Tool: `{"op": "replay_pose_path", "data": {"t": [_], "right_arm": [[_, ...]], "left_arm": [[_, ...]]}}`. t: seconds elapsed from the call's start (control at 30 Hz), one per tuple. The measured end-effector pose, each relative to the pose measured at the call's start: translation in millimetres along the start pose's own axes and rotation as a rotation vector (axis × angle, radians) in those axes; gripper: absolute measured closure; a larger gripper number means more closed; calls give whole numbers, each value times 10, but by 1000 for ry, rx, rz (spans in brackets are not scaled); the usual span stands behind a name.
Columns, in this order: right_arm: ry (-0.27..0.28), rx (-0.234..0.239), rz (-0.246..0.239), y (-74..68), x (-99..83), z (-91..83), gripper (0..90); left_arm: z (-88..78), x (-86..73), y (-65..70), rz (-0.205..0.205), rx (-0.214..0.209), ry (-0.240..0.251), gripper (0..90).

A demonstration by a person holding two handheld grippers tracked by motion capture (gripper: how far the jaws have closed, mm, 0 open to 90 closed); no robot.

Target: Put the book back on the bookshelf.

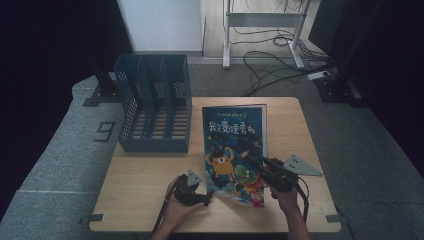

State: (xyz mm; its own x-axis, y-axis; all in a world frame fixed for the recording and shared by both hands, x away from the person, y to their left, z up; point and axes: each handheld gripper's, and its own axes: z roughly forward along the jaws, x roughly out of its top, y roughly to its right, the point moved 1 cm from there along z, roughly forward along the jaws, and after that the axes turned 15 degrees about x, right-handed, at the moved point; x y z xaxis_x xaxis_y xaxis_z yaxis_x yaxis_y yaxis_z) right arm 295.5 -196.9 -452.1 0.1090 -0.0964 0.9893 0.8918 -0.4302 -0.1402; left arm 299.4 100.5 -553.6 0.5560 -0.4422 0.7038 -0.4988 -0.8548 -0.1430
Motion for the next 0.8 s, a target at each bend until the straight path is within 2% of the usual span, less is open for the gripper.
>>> {"op": "replay_pose_path", "data": {"t": [0.1, 0.13, 0.27, 0.33, 0.4, 0.47, 0.67, 0.8], "right_arm": [[-2, -5, -2, 7, 0, -1, 755], [-4, -7, -4, 8, 0, -1, 756], [-2, -20, -17, 23, -14, -9, 757], [-1, -23, -14, 27, -15, -8, 757], [0, -22, -11, 26, -13, -6, 756], [2, -18, -8, 19, -13, -5, 756], [4, -14, -16, -15, 2, 8, 755], [12, -11, -30, -62, 7, 39, 756]], "left_arm": [[-2, 1, 19, 15, -29, -10, 157], [2, -2, 46, 34, -40, -5, 153], [6, 3, 108, 85, -34, -10, 143], [8, 9, 141, 91, -39, -7, 144], [14, 17, 168, 94, -40, -2, 145], [15, 22, 168, 83, -21, 2, 154], [29, 29, 147, 70, -30, -9, 141], [41, 36, 115, 59, -19, -14, 141]]}}
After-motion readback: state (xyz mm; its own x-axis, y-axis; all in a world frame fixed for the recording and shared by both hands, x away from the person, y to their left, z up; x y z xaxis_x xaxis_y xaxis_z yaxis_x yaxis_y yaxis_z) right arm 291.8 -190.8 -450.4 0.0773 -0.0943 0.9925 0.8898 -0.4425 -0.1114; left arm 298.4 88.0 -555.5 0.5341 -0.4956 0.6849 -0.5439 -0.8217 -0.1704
